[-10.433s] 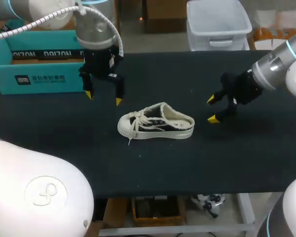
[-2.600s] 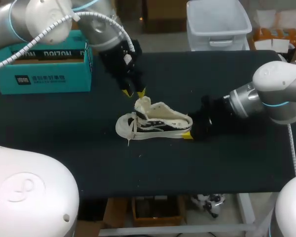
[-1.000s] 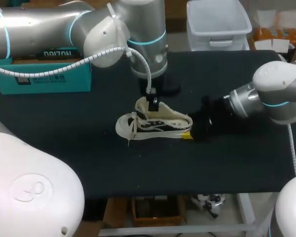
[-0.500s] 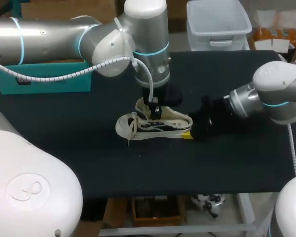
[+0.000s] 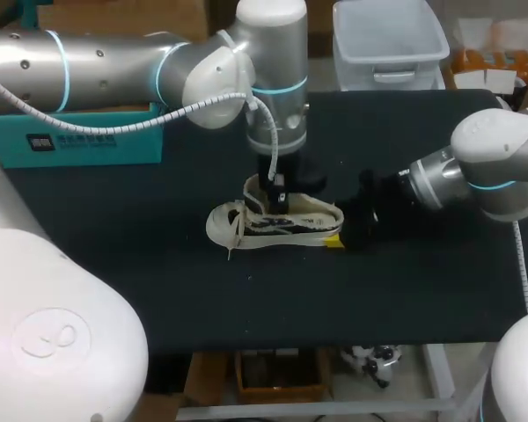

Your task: Open the shoe tongue, take the insole out of the shoe, put the insole back into the shoe, and pack the shoe into the shoebox

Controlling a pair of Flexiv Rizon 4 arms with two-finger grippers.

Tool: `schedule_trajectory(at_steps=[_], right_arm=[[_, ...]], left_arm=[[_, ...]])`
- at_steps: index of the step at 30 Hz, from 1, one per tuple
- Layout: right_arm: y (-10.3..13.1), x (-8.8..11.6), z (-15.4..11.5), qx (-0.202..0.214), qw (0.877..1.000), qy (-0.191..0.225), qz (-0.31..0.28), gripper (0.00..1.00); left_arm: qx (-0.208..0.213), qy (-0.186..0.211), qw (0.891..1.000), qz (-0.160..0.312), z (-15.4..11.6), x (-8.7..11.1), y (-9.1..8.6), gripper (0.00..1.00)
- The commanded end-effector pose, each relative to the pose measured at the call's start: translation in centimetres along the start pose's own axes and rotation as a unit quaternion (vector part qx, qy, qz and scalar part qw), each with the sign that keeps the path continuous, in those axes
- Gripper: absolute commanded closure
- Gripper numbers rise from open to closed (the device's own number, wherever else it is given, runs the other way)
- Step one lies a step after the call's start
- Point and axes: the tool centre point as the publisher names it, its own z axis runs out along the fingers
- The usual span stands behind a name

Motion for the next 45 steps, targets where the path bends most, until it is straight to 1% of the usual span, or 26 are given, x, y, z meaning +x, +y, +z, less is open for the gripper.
schedule_trajectory(at_steps=[1,5,6,10,15,19,21,23,27,28,30,34,40,45], right_arm=[[-1.2,-0.3,0.7,-0.002,1.0,0.002,0.0,1.0],[-1.2,-0.3,0.7,-0.002,1.0,0.002,0.0,1.0],[-1.2,-0.3,0.7,-0.002,1.0,0.002,0.0,1.0],[-1.2,-0.3,0.7,-0.002,1.0,0.002,0.0,1.0],[-1.2,-0.3,0.7,-0.002,1.0,0.002,0.0,1.0],[-1.2,-0.3,0.7,-0.002,1.0,0.002,0.0,1.0],[-1.2,-0.3,0.7,-0.002,1.0,0.002,0.0,1.0],[-1.2,-0.3,0.7,-0.002,1.0,0.002,0.0,1.0],[-1.2,-0.3,0.7,-0.002,1.0,0.002,0.0,1.0],[-1.2,-0.3,0.7,-0.002,1.0,0.002,0.0,1.0],[-1.2,-0.3,0.7,-0.002,1.0,0.002,0.0,1.0],[-1.2,-0.3,0.7,-0.002,1.0,0.002,0.0,1.0],[-1.2,-0.3,0.7,-0.002,1.0,0.002,0.0,1.0],[-1.2,-0.3,0.7,-0.002,1.0,0.002,0.0,1.0]], left_arm=[[-0.007,0.001,1.0,0.003,0.8,0.1,-0.4,1.0],[-0.011,0.014,1.0,0.004,1.4,0.2,-0.4,1.0],[-0.013,0.022,1.0,0.006,1.6,0.4,-0.4,1.0],[-0.013,0.024,1.0,0.004,2.2,0.9,-0.2,1.0],[-0.025,0.014,1.0,-0.004,3.1,1.0,-0.2,1.0],[-0.027,0.018,0.999,-0.008,3.5,1.1,-0.1,1.0],[-0.028,0.012,1.0,-0.008,3.5,1.4,-0.1,1.0],[-0.032,-0.005,0.999,-0.013,3.6,1.6,-0.1,1.0],[-0.025,-0.012,0.999,-0.017,3.7,1.5,0.1,1.0],[-0.021,-0.015,1.0,-0.018,3.6,1.5,0.2,0.93],[-0.016,-0.02,0.999,-0.019,3.4,1.6,0.4,0.86],[-0.015,-0.024,0.999,-0.019,3.7,1.5,0.4,0.88],[-0.017,-0.028,0.999,-0.026,4.9,0.9,0.1,0.82],[-0.023,-0.033,0.999,-0.03,6.2,0.1,-0.1,0.82]])
